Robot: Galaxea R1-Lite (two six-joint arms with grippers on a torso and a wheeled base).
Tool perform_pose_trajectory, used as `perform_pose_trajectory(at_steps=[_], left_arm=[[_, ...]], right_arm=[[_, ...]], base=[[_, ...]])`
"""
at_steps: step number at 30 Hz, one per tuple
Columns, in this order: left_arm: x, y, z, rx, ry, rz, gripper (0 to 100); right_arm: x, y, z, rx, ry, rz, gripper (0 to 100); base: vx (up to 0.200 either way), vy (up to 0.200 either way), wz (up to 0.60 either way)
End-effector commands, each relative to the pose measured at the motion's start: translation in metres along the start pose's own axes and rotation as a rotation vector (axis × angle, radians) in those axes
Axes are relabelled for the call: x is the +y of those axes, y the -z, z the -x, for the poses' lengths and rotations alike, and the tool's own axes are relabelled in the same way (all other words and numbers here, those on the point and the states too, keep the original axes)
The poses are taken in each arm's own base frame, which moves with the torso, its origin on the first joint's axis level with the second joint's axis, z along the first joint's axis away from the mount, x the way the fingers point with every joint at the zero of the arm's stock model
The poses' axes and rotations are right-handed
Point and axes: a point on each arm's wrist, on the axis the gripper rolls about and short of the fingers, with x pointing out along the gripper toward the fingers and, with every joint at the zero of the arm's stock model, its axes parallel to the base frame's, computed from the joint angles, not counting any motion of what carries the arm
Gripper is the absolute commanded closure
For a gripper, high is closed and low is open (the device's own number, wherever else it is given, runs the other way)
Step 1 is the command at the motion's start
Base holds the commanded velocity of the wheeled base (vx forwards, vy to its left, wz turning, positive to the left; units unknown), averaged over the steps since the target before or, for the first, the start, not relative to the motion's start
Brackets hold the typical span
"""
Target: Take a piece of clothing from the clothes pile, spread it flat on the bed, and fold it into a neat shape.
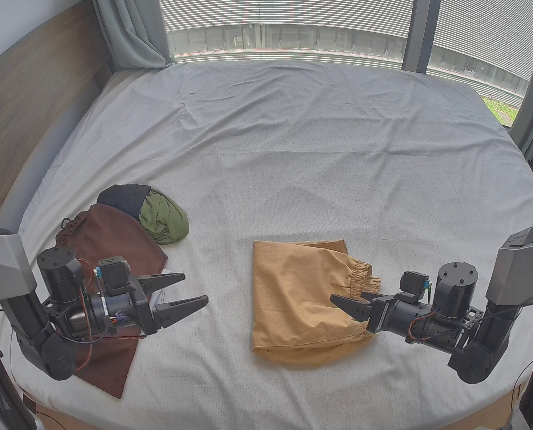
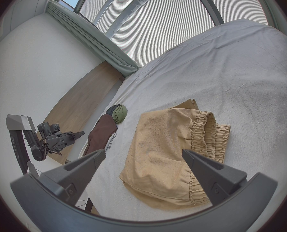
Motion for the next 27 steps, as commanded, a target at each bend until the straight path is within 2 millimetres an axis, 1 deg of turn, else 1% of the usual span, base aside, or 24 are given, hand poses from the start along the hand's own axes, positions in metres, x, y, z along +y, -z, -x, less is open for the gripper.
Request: perform_pose_trajectory(at_steps=[1, 4, 5, 7, 11, 12, 14, 19, 24, 27], left_arm=[[-0.003, -0.007, 0.023, -0.020, -0.013, -0.089, 0], [-0.003, -0.001, 0.028, -0.004, -0.017, -0.115, 0], [0.000, 0.001, 0.032, 0.003, -0.022, -0.161, 0], [0.001, 0.001, 0.033, 0.005, -0.018, -0.204, 0], [0.003, 0.000, 0.036, 0.000, -0.018, -0.270, 0], [0.003, 0.000, 0.036, 0.000, -0.018, -0.270, 0], [0.002, 0.000, 0.036, 0.002, -0.015, -0.270, 0], [0.001, -0.001, 0.036, -0.003, -0.017, -0.275, 0], [0.002, -0.001, 0.037, -0.004, -0.021, -0.277, 0], [0.004, -0.001, 0.039, -0.006, -0.033, -0.275, 0]], right_arm=[[0.001, 0.001, 0.000, 0.003, -0.004, 0.003, 0], [0.000, 0.002, -0.001, 0.010, 0.000, -0.001, 0], [-0.001, 0.004, -0.001, 0.015, 0.002, -0.002, 0], [-0.001, 0.005, -0.002, 0.022, 0.005, -0.003, 0], [-0.008, 0.021, 0.002, 0.093, 0.035, -0.019, 0], [-0.008, 0.021, 0.002, 0.093, 0.035, -0.019, 0], [-0.013, 0.029, 0.000, 0.122, 0.052, -0.027, 0], [-0.015, 0.035, 0.002, 0.152, 0.065, -0.033, 0], [-0.024, 0.044, -0.003, 0.179, 0.091, -0.043, 0], [-0.025, 0.047, -0.003, 0.193, 0.096, -0.047, 0]], base=[[0.000, 0.000, 0.00], [0.000, 0.000, 0.00], [0.000, 0.000, 0.00], [0.000, 0.000, 0.00], [0.000, 0.000, 0.00], [0.000, 0.000, 0.00], [0.000, 0.000, 0.00], [0.000, 0.000, 0.00], [0.000, 0.000, 0.00], [0.000, 0.000, 0.00]])
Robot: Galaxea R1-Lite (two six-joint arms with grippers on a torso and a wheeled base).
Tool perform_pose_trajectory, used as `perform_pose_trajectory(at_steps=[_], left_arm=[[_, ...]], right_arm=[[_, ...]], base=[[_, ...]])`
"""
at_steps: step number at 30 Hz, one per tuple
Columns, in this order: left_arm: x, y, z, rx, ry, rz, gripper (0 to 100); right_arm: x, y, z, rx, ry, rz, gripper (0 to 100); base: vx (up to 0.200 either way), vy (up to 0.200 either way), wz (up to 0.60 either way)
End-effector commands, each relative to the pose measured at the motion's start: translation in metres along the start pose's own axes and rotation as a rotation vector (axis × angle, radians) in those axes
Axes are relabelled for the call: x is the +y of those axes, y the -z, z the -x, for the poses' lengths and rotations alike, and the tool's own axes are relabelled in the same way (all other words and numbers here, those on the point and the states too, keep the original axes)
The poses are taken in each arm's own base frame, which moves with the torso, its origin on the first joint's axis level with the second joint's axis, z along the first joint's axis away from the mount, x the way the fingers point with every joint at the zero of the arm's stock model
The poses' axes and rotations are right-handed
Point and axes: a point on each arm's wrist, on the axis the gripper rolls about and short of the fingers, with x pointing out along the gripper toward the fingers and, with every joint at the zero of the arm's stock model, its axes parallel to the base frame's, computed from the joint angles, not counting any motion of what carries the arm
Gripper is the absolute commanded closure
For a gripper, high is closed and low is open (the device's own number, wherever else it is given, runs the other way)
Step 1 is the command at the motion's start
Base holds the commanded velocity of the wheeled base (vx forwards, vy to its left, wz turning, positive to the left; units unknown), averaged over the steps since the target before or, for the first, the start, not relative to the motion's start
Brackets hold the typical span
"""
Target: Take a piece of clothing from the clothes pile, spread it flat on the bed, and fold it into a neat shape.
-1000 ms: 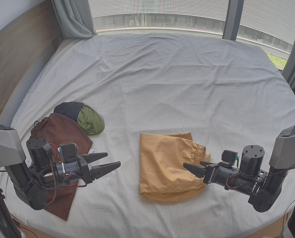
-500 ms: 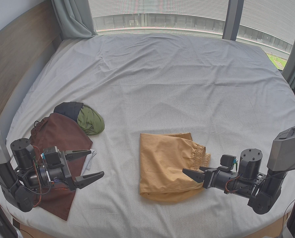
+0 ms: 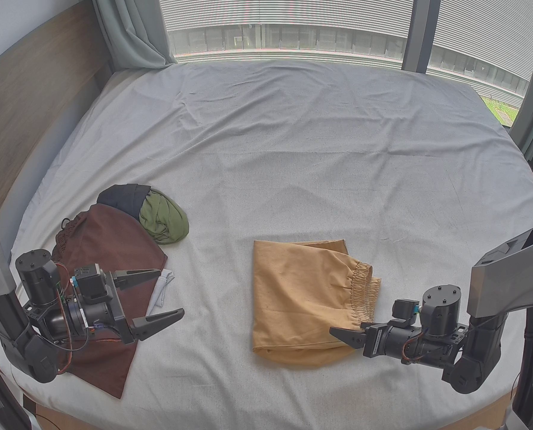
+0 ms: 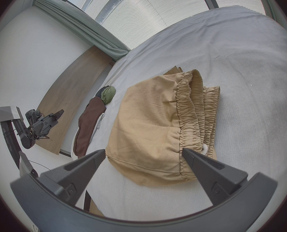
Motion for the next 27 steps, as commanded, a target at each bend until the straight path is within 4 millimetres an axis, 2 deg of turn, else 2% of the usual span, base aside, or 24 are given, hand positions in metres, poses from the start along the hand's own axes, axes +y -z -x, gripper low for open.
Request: perform_pose_trajectory(at_steps=[1, 10, 19, 27], left_arm=[[0.002, 0.001, 0.002, 0.001, -0.011, 0.003, 0], [0.004, 0.000, 0.003, -0.002, -0.019, 0.002, 0], [0.004, 0.000, 0.004, -0.001, -0.020, 0.003, 0], [0.004, 0.002, 0.003, 0.003, -0.017, 0.009, 0]], right_arm=[[-0.007, 0.010, -0.005, 0.039, 0.023, -0.011, 0], [-0.007, 0.011, -0.006, 0.044, 0.024, -0.013, 0], [0.013, -0.016, 0.013, -0.064, -0.042, 0.025, 0], [0.005, -0.020, 0.016, -0.084, -0.004, 0.012, 0]], base=[[0.000, 0.000, 0.00], [0.000, 0.000, 0.00], [0.000, 0.000, 0.00], [0.000, 0.000, 0.00]])
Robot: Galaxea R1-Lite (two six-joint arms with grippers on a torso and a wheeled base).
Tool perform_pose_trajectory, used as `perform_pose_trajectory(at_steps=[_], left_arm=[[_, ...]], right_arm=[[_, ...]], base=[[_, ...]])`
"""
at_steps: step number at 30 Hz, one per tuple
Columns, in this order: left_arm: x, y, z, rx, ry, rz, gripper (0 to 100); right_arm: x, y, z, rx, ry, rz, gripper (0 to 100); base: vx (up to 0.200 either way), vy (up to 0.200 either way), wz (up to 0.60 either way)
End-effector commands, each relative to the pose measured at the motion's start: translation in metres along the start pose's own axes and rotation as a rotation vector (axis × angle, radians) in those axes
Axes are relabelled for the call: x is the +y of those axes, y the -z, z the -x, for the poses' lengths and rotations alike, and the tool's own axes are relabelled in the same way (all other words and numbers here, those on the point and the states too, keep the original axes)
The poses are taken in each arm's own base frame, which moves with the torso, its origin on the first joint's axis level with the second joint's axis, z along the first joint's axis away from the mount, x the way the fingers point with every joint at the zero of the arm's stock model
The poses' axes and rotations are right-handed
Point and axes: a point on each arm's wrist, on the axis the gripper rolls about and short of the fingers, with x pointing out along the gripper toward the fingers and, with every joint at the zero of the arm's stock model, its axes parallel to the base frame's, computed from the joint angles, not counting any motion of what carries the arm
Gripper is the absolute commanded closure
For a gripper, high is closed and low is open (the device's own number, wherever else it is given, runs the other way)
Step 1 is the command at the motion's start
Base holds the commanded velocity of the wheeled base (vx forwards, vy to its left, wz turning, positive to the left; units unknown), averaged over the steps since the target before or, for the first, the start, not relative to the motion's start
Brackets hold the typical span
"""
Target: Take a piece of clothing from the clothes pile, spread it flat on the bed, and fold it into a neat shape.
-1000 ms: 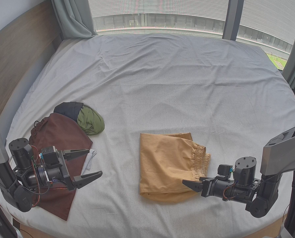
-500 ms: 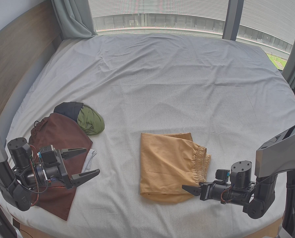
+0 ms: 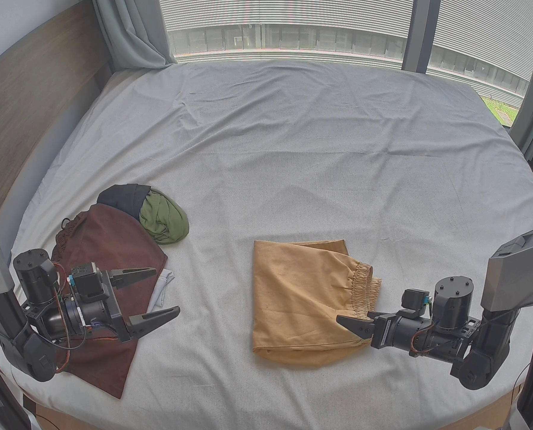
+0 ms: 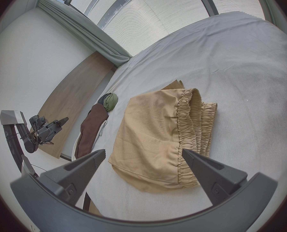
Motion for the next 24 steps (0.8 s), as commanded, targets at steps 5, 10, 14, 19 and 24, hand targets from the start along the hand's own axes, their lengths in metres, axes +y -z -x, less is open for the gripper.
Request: perform_pose_trajectory(at_steps=[5, 10, 14, 19, 24], left_arm=[[0.001, 0.001, 0.000, 0.004, -0.002, 0.005, 0], [0.000, 0.002, 0.000, 0.006, 0.000, 0.007, 0], [0.000, 0.001, -0.001, 0.004, 0.001, 0.004, 0], [0.000, 0.001, 0.000, 0.003, 0.000, 0.003, 0], [0.000, 0.002, 0.000, 0.005, 0.003, 0.005, 0]], right_arm=[[-0.019, -0.005, 0.003, -0.021, 0.063, -0.029, 0], [-0.039, 0.012, 0.001, 0.051, 0.135, -0.071, 0], [-0.048, 0.020, -0.002, 0.085, 0.156, -0.090, 0], [-0.050, 0.022, -0.004, 0.089, 0.160, -0.094, 0], [-0.056, 0.027, -0.011, 0.103, 0.168, -0.104, 0]], base=[[0.000, 0.000, 0.00], [0.000, 0.000, 0.00], [0.000, 0.000, 0.00], [0.000, 0.000, 0.00], [0.000, 0.000, 0.00]])
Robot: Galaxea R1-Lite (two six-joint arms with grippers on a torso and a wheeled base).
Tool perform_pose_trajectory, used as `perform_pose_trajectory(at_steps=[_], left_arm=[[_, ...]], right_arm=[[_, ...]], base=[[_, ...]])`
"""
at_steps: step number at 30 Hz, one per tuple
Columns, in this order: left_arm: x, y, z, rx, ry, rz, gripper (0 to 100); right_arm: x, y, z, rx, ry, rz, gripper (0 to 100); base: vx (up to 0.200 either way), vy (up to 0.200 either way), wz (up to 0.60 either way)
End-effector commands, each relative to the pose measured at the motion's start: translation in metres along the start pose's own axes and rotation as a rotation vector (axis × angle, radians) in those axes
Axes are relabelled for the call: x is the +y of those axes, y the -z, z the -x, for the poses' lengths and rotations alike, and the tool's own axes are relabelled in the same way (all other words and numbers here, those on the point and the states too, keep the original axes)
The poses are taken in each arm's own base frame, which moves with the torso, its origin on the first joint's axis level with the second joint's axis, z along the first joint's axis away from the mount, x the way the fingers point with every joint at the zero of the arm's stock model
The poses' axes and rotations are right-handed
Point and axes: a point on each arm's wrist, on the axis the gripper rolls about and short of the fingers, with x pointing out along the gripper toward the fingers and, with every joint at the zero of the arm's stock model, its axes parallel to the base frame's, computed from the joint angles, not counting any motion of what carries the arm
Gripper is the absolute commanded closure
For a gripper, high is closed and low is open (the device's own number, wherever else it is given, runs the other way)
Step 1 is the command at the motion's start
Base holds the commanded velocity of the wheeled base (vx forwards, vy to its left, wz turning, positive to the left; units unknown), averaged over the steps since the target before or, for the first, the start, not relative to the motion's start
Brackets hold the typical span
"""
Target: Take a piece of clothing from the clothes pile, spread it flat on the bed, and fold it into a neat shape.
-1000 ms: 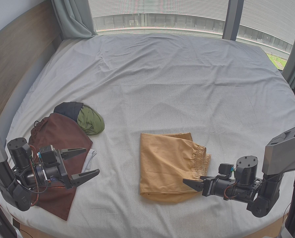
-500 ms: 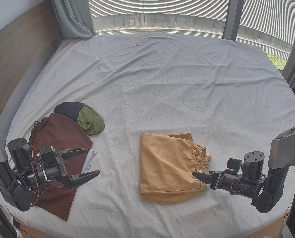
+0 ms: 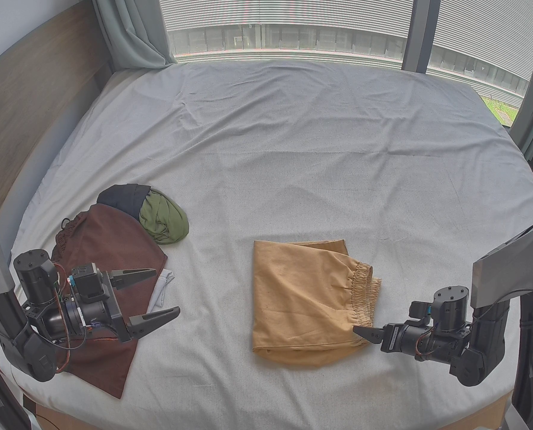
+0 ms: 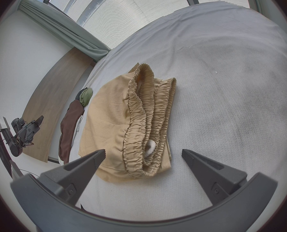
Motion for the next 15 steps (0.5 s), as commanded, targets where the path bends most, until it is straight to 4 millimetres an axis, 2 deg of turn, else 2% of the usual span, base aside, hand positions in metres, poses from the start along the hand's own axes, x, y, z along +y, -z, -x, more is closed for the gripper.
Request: perform_pose_trajectory(at_steps=[1, 7, 10, 13, 15], left_arm=[[-0.001, 0.001, 0.000, 0.002, 0.003, 0.002, 0], [0.000, 0.001, 0.000, 0.002, 0.002, 0.002, 0], [0.000, 0.001, 0.000, 0.003, 0.002, 0.003, 0], [0.000, 0.001, 0.000, 0.002, 0.002, 0.002, 0], [0.000, 0.001, 0.000, 0.002, 0.000, 0.002, 0]], right_arm=[[-0.007, 0.008, -0.010, 0.028, 0.015, -0.012, 0], [-0.010, 0.013, -0.027, 0.039, 0.009, -0.053, 0], [-0.006, 0.008, -0.034, 0.026, -0.031, -0.152, 0], [-0.002, 0.008, -0.036, 0.026, -0.047, -0.168, 0], [0.008, 0.006, -0.044, 0.019, -0.090, -0.198, 0]], base=[[0.000, 0.000, 0.00], [0.000, 0.000, 0.00], [0.000, 0.000, 0.00], [0.000, 0.000, 0.00], [0.000, 0.000, 0.00]])
